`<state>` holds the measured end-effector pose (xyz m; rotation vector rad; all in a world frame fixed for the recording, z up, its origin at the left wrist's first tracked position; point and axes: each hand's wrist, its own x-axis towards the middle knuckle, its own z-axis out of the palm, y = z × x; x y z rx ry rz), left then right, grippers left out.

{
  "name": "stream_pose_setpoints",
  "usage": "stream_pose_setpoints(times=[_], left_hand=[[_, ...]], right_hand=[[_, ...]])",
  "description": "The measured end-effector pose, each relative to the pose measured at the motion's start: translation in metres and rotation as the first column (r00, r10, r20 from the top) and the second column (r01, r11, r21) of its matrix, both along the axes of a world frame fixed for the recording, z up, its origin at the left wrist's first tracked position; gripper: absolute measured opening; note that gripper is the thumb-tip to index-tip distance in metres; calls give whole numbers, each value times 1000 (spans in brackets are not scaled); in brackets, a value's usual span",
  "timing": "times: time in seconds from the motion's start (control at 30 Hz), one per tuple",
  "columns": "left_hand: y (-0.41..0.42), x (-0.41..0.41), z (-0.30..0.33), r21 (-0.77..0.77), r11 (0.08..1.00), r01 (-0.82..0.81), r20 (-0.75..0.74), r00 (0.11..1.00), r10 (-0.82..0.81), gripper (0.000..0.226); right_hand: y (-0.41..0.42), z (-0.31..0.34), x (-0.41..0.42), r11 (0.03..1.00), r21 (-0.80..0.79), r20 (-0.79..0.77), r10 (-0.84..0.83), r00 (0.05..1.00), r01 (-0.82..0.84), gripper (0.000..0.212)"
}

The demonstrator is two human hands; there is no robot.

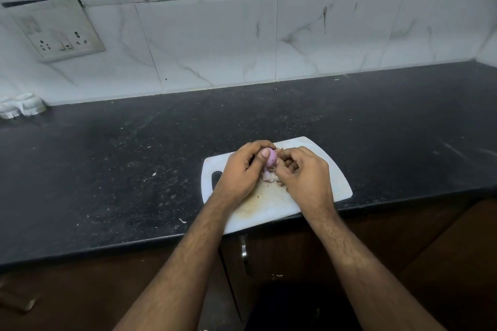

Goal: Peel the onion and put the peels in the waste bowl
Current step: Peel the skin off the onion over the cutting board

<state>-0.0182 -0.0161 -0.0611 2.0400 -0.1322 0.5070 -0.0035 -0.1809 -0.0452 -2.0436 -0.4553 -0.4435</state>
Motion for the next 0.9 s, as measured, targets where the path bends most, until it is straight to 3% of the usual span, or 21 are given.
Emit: stream_pose_setpoints(times=[0.13, 0.27, 0.53, 0.9], left_hand=[[1, 1, -1, -15, 1000, -10, -1, 1000, 10, 35], [0, 1, 0, -65, 998, 0, -16, 1000, -1, 34], [0, -1, 1, -99, 995, 23, -44, 999, -27, 31], [1, -1, 0, -114, 993, 38, -54, 998, -44, 30]], right_hand=[[0, 2, -2, 999, 53, -30, 6, 1000, -4, 26], [-1, 1, 1, 997, 72, 16, -12, 1000, 11, 14], [-3, -2, 3, 997, 69, -41, 44, 998, -41, 18], [-3, -1, 2, 998, 40, -6, 44, 999, -44, 20]])
